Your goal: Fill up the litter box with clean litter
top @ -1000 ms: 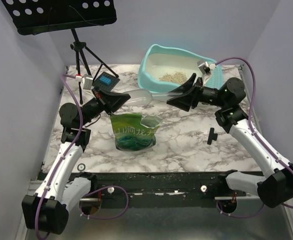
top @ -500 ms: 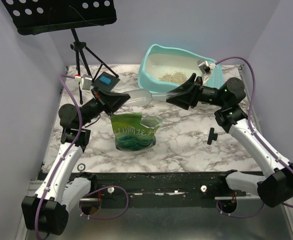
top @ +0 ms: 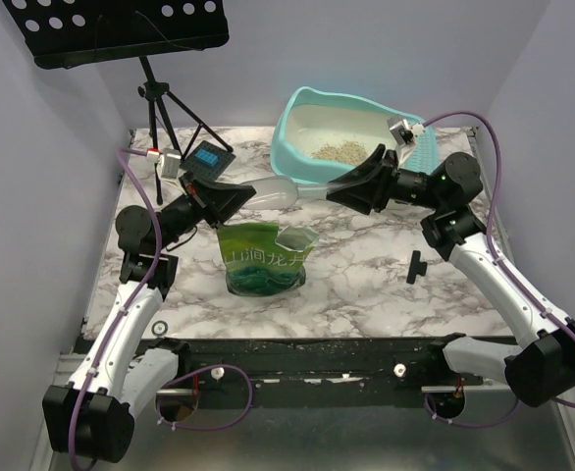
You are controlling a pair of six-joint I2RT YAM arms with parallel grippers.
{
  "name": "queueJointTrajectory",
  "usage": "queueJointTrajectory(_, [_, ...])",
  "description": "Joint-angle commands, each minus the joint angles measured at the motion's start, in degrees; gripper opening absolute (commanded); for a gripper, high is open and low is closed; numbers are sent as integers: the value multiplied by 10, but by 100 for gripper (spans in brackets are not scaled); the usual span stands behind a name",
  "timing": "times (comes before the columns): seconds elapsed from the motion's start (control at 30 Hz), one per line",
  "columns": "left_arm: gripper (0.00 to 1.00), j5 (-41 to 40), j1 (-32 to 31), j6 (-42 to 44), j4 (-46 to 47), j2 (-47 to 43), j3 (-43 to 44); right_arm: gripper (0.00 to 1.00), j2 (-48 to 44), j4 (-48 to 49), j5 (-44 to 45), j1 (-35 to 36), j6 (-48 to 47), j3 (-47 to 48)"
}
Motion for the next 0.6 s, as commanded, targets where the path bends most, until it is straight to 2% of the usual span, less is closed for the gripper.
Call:
queueJointTrajectory(0.0, [0, -18, 3, 10, 7, -5, -6, 42, 2, 30, -5, 5, 5, 19])
queueJointTrajectory(0.07, [0, -16, 3, 10, 8, -5, -6, 33, 2, 31, -3, 5, 5, 18])
queueJointTrajectory(0.2, [0, -9, 3, 14, 4, -8, -8, 1, -9, 10, 15, 5, -14, 20])
queueJointTrajectory(0.23, [6, -4, 3, 18, 1, -8, -7, 0, -12, 3, 21, 5, -18, 19])
queueJointTrajectory(0.3, [25, 1, 3, 34, -26, -11, 6, 1, -23, -2, 24, 5, -24, 17])
queueJointTrajectory(0.37, [38, 8, 3, 57, -66, -15, 23, 0, -36, -35, 34, 5, -41, 23])
queueJointTrajectory(0.43, [45, 8, 2, 90, -123, -22, 46, 0, -52, -71, 47, 5, -58, 28])
queueJointTrajectory(0.57, [53, -8, 1, 132, -190, -39, 66, 0, -93, -155, 88, 5, -91, 46])
